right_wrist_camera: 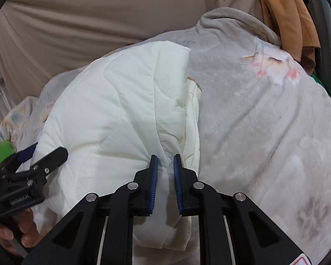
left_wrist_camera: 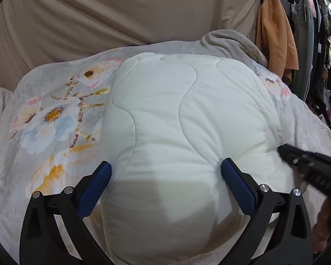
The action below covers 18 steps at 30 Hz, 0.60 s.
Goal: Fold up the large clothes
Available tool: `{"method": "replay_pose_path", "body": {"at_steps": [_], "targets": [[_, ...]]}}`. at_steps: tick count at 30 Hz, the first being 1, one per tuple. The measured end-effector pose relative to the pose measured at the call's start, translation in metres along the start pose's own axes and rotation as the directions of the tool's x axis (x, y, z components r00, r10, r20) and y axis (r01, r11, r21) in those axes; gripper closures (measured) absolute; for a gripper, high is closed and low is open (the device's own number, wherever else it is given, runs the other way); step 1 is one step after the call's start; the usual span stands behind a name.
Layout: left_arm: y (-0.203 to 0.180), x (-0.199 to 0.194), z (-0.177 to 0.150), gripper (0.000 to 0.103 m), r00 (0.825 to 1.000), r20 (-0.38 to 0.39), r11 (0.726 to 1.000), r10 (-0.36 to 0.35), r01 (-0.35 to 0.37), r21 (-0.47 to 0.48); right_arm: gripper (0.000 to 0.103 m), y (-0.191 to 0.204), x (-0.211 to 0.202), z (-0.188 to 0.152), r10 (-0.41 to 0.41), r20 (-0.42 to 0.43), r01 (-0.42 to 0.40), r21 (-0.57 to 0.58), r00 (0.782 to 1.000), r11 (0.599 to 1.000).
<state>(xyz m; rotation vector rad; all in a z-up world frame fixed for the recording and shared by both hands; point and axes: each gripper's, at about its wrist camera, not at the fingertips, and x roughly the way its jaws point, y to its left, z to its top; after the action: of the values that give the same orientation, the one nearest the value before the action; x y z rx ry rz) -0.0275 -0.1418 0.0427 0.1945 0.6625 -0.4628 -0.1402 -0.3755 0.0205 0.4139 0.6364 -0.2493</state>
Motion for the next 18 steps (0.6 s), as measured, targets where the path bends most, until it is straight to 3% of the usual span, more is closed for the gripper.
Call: {"method": "replay_pose_path", "body": {"at_steps": [5, 10, 12, 15, 18], "targets": [[0.011, -0.005, 0.0, 0.005, 0.999, -0.009, 0.998, -0.038, 0.038, -0.043, 0.061, -0.006, -0.023, 0.007, 0.066, 0.034, -0.068, 0.078, 0.997, 0.995], [0.018, -0.015, 0.001, 0.006, 0.998, -0.007, 0.996, -0.065, 0.064, -0.066, 0.059, -0.03, -0.035, 0.012, 0.11, 0.067, -0.121, 0.2, 0.992, 0.972], [0.03, -0.025, 0.003, 0.006, 0.995, 0.006, 0.989, -0.1, 0.1, -0.106, 0.053, -0.042, -0.036, 0.017, 0.117, 0.075, -0.131, 0.233, 0.99, 0.964], [0.061, -0.037, 0.008, 0.005, 0.984, 0.035, 0.963, -0.177, 0.18, -0.198, 0.044, -0.06, -0.023, 0.026, 0.146, 0.042, -0.152, 0.267, 0.988, 0.952], [0.087, -0.031, 0.011, 0.005, 0.974, 0.028, 0.934, -0.227, 0.226, -0.277, 0.043, -0.069, 0.003, 0.032, 0.185, -0.031, -0.167, 0.3, 0.982, 0.939]]}}
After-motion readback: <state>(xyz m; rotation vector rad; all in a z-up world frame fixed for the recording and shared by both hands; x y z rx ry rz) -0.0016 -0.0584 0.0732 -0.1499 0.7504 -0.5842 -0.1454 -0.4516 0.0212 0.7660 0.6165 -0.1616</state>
